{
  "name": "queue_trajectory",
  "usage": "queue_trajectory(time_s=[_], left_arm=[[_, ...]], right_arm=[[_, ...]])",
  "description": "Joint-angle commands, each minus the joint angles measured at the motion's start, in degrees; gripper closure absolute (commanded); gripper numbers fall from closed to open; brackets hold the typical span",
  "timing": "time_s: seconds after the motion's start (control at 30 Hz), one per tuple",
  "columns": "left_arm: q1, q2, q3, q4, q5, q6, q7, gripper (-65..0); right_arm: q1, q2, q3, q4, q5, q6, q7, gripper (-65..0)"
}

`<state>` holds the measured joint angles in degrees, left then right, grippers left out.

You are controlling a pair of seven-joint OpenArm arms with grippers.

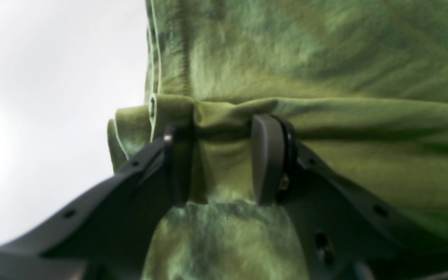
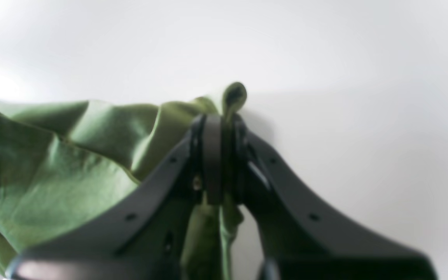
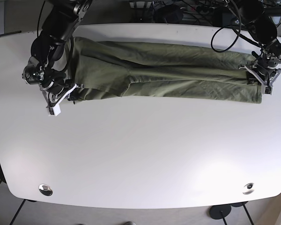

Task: Fold the T-shirt properly
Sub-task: 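Release the hem and press the folded strip flat with both grippers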

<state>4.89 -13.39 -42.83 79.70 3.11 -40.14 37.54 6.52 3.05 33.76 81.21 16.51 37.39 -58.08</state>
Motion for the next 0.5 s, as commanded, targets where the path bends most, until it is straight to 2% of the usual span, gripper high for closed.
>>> queue_trajectory(time_s=[0.03, 0.17, 0.27, 0.3, 0.4, 0.43, 0.5], left_arm=[[0.61, -0.46, -0.12, -0.18, 2.91, 0.14, 3.12, -23.1], [0.70, -0.46, -0.12, -0.18, 3.00, 0.14, 3.12, -23.1], [0.70, -0.37, -0.12, -0.18, 3.00, 0.14, 3.12, -23.1], [0.70, -0.37, -0.12, -0.18, 3.00, 0.14, 3.12, -23.1], [0.70, -0.37, -0.12, -0.18, 3.00, 0.14, 3.12, -23.1], [0.61, -0.37, -0.12, -0.18, 3.08, 0.14, 3.21, -23.1], [0.61, -0.37, -0.12, -0.18, 3.08, 0.14, 3.21, -23.1]], right_arm=[[0.99, 1.39, 1.36, 0.94, 0.59, 0.02, 1.16, -2.7], [0.99, 1.74, 4.97, 0.94, 0.50, -0.07, 0.99, -3.2], [0.82, 2.97, 5.14, 1.12, 0.76, -0.07, 0.90, -4.9], [0.73, 3.06, 5.32, 2.18, 0.76, -0.07, 0.90, -9.8], [-1.73, 2.71, 5.23, 12.81, 0.85, -0.07, 0.81, -38.7], [-2.61, 2.53, 4.88, 15.98, 1.03, 0.28, 0.37, -43.0], [-4.28, 1.13, 3.21, 21.69, 3.40, 0.46, -2.97, -44.1]])
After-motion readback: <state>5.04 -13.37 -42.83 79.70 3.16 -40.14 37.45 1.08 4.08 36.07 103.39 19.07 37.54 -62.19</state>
